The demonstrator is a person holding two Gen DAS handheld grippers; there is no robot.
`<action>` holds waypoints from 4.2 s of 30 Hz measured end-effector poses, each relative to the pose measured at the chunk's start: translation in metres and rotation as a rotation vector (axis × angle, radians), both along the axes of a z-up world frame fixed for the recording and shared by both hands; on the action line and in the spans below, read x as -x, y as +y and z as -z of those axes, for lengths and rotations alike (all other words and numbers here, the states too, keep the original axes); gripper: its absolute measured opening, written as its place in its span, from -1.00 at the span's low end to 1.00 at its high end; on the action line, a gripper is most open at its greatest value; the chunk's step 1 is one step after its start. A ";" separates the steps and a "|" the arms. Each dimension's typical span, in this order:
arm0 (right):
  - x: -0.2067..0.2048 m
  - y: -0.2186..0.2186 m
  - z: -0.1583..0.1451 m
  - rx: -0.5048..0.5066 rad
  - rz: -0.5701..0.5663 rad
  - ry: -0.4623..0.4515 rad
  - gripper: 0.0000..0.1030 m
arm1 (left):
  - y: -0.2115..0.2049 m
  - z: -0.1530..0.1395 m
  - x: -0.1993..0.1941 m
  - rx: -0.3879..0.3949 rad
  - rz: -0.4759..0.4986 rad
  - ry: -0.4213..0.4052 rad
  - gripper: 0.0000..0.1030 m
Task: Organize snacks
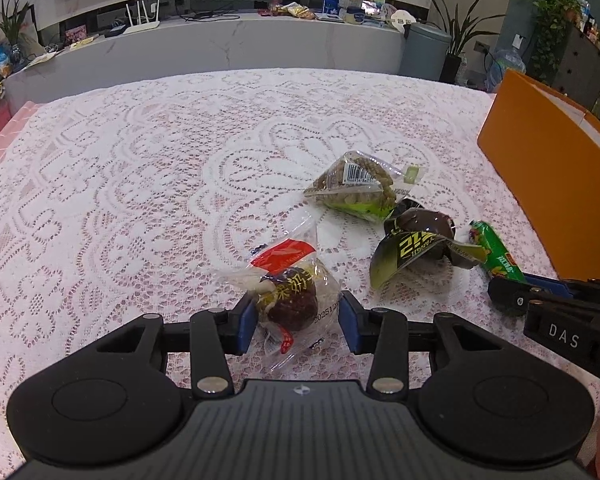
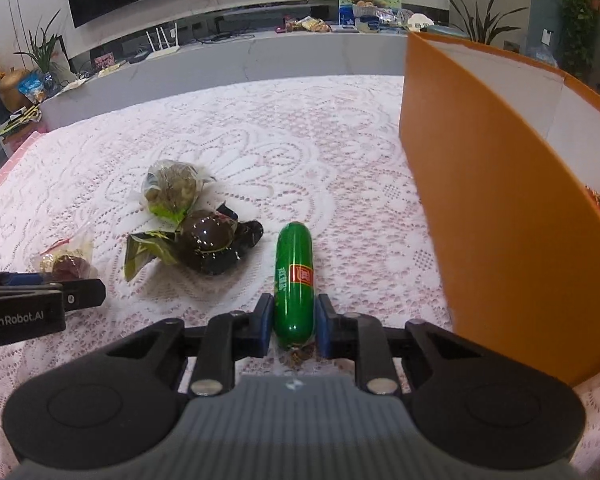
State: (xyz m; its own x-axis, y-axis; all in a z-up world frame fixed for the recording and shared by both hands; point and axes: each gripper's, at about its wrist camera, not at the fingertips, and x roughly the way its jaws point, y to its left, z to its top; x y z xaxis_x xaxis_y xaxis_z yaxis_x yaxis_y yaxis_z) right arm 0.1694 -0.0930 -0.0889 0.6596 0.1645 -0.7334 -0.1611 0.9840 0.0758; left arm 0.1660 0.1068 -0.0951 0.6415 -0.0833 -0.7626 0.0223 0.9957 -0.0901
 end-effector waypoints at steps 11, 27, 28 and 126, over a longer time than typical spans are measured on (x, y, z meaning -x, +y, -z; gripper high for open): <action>0.016 -0.010 -0.021 -0.111 -0.027 -0.014 -0.61 | 0.001 -0.022 0.015 0.077 -0.021 -0.042 -0.07; 0.060 -0.044 -0.082 -0.178 -0.063 -0.164 -0.62 | -0.049 -0.066 0.049 0.176 0.036 -0.087 -0.07; 0.061 -0.050 -0.088 -0.188 -0.054 -0.170 -0.62 | -0.055 -0.072 0.050 0.176 0.051 -0.098 -0.07; 0.031 -0.171 -0.130 -0.086 0.047 -0.170 0.94 | -0.163 -0.122 0.004 -0.120 0.301 -0.186 0.51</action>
State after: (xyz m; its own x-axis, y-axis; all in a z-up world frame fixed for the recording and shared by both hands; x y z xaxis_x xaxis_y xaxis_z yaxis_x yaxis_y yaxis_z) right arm 0.1382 -0.2636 0.0411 0.7811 0.1877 -0.5956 -0.1323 0.9819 0.1359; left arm 0.1616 -0.0562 0.0273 0.7302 -0.2065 -0.6513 0.3206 0.9453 0.0597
